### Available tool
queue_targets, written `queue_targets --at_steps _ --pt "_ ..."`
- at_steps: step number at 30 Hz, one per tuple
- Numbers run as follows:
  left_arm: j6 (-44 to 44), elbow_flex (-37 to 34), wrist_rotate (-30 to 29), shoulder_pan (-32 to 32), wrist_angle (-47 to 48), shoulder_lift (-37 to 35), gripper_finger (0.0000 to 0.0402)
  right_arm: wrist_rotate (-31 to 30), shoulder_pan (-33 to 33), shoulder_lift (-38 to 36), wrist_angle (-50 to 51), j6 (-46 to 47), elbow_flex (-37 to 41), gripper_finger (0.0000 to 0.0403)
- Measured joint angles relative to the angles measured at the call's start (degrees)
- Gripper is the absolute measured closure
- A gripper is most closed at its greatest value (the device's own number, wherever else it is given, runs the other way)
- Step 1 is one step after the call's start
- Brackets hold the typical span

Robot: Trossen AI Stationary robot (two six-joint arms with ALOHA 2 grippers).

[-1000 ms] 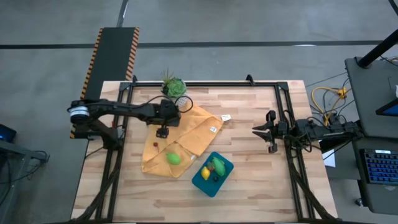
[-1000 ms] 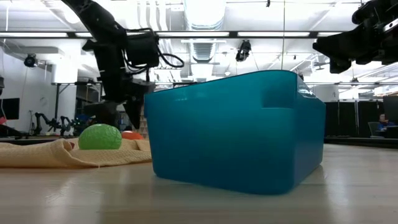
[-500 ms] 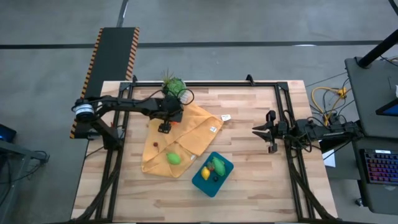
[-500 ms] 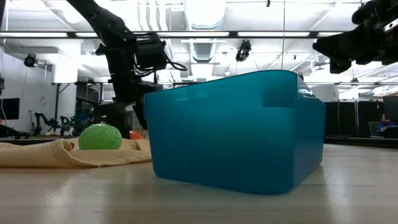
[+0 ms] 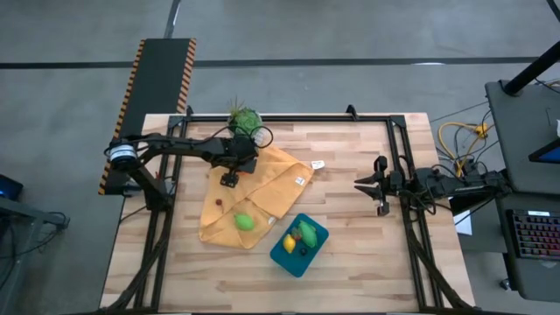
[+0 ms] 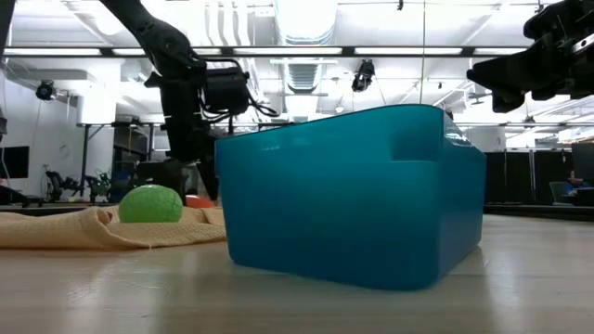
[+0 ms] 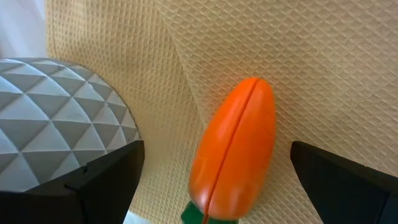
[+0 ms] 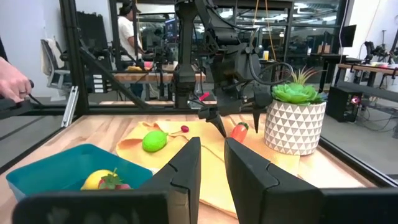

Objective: Pick and placing Produce into tupperware
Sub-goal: Put the orange carrot into the blue bin

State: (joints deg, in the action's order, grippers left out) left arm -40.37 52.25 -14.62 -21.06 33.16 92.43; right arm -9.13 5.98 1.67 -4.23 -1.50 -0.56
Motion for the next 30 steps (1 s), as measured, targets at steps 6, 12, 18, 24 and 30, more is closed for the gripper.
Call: queue_targets --at_steps 6,12,18,24,30 --pt "-0.51 0.02 0.01 -0.02 0.27 0.12 0.0014 0.0 0.0 0.0 -0.09 0.0 0.0 0.0339" --pt "-0.51 -0.02 0.63 -0.04 0.36 0.06 0.0048 0.0 0.0 -0.01 -0.2 0.0 0.0 0.0339" --pt "-0.47 -0.04 1.94 -0.07 0.61 0.07 0.0109 0.0 0.0 0.0 -0.23 0.0 0.0 0.0339" --pt "-0.49 -0.11 3.82 -0.13 1.39 0.16 0.0147 0.0 0.0 -0.02 -0.24 0.0 0.0 0.0339" --pt "-0.53 -0.11 4.09 -0.33 1.34 0.19 0.0153 0.0 0.0 0.0 -0.24 0.0 0.0 0.0339"
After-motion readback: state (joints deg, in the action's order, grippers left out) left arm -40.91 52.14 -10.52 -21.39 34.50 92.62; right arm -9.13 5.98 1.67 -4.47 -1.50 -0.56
